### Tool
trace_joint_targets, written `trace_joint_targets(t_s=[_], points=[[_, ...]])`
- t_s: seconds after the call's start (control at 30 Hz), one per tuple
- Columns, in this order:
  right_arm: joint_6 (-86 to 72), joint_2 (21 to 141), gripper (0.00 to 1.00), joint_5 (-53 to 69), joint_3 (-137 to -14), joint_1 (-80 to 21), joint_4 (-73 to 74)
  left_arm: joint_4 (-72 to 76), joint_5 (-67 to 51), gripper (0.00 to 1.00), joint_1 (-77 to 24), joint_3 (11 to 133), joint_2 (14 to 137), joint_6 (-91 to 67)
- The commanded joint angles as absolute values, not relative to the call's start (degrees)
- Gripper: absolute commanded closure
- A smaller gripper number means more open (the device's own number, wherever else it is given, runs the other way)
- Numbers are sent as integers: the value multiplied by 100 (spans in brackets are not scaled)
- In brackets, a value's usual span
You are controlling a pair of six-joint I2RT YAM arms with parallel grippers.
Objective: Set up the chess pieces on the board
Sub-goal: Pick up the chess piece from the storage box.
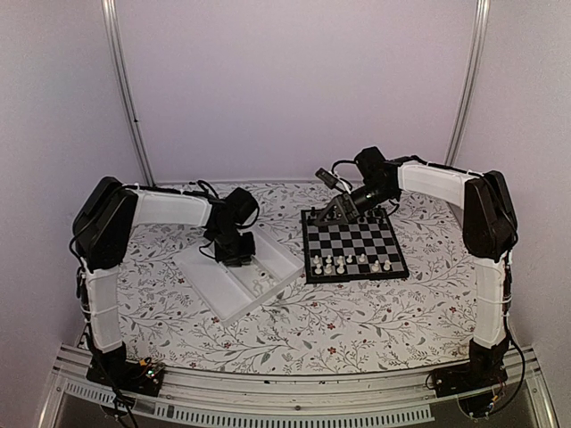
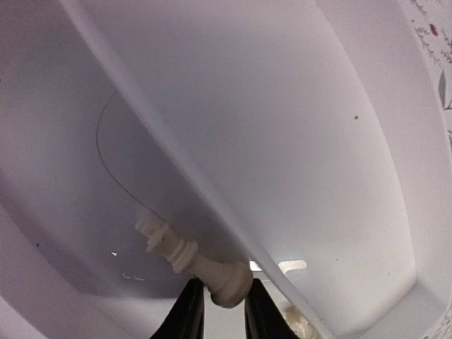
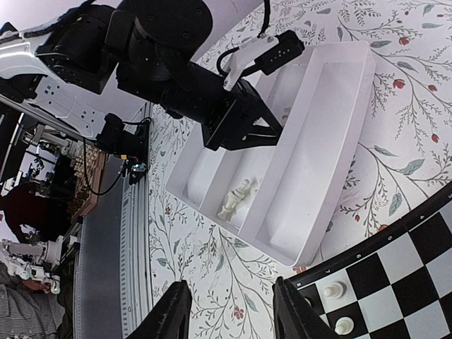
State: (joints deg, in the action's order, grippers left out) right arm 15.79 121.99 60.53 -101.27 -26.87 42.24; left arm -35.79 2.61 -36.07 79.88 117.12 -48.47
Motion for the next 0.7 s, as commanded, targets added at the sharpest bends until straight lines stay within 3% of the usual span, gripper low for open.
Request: trace_joint_targets(t_s=[0.0,0.67], points=[[1627,12119,57,6196,-10072,-2643,4197,-3800,552,80,-3511,8075,12180,-4312],[1556,12192,58,6206,-10038,-2641,4176,-4231,539,91,-3302,8408,11776,-2910]])
